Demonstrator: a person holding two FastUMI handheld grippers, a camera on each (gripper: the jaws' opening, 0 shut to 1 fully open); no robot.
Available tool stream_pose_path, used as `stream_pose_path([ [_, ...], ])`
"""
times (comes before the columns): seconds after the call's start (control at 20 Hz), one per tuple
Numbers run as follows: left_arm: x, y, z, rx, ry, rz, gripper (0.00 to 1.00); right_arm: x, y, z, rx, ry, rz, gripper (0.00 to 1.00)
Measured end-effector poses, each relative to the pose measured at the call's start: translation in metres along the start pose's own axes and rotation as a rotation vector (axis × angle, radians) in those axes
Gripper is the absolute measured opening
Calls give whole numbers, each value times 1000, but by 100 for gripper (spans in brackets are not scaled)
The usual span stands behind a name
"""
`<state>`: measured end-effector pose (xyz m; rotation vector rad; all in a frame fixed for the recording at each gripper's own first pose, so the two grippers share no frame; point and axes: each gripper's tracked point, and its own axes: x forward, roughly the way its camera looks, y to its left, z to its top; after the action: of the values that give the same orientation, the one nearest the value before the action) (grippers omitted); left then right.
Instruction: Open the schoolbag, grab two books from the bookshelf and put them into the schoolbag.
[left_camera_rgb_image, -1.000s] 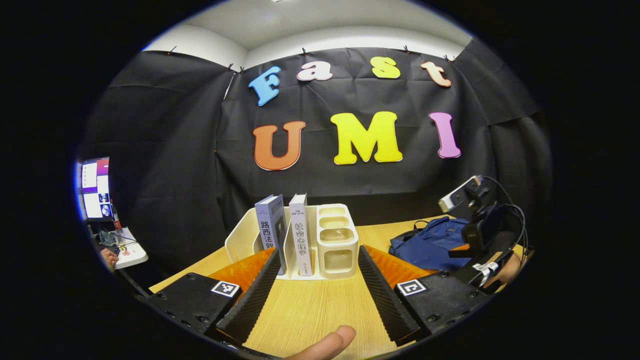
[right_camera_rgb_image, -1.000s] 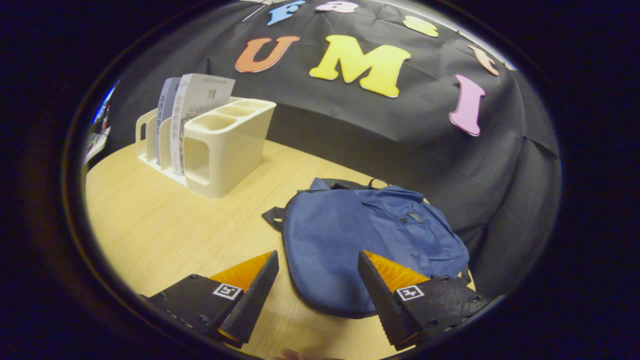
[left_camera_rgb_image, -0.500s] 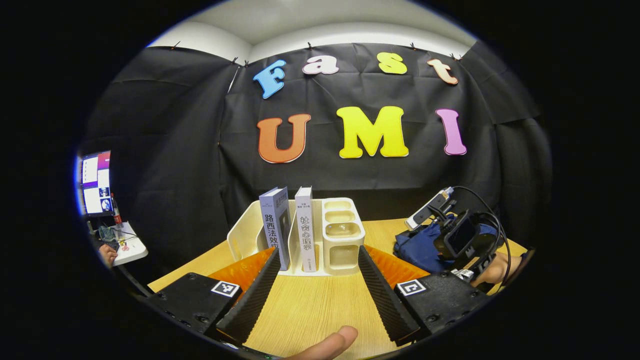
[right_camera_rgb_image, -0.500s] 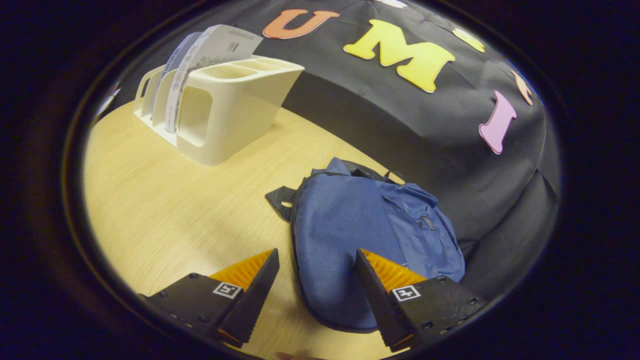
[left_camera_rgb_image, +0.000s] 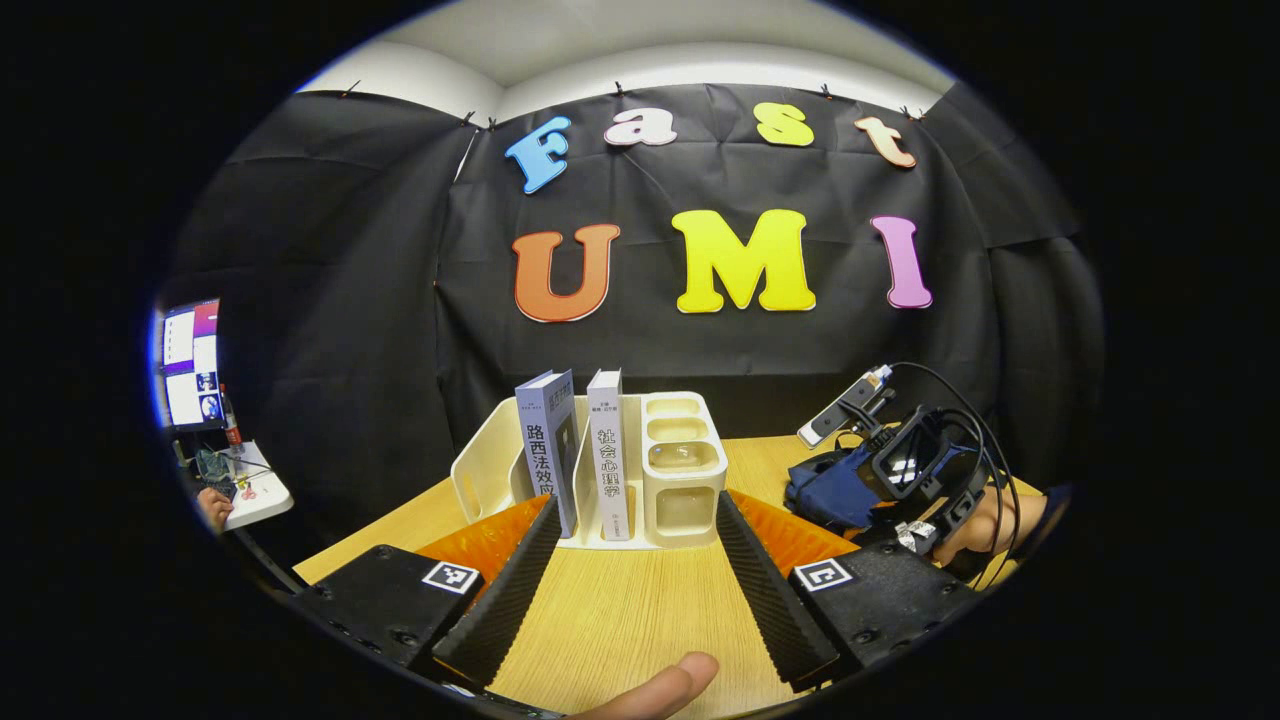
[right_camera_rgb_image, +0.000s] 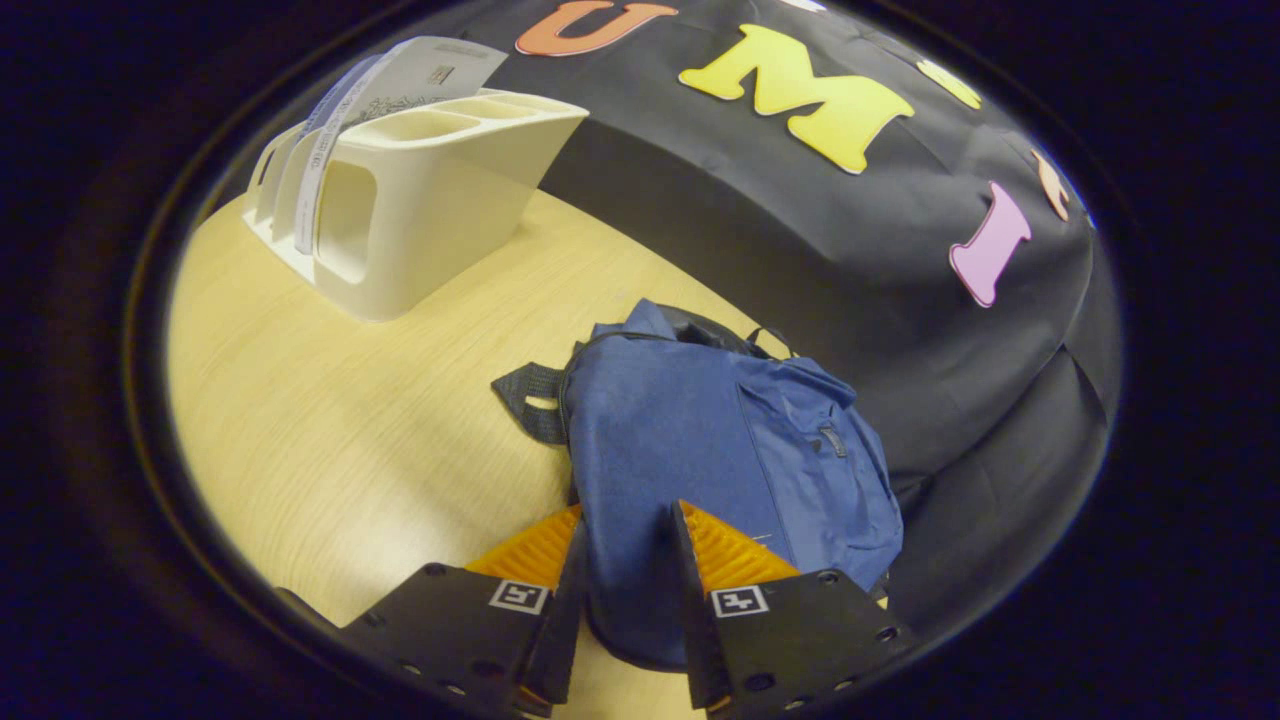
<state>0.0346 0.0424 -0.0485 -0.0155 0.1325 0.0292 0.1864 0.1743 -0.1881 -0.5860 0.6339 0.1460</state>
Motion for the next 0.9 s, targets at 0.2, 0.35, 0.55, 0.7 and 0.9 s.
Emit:
stream_pose_path([
  [0.2,-1,0,-1,-24,5,-2,98,-2,-5,3,34,6,20,21],
  [0.35,0,-1,1,-33,4,-7,98,-2,-8,4,53,19,55,9],
  [0.55,1,-1,-1,-24,3,-10,98,-13,-26,14,88,-7,65,1],
  [0.7,4,1,-3,-23,8,0,98,-27,-50,26,91,-50,43,1],
  [0.9,9,1,-9,6,16,23,99,-41,-93,37,102,-95,13,1],
])
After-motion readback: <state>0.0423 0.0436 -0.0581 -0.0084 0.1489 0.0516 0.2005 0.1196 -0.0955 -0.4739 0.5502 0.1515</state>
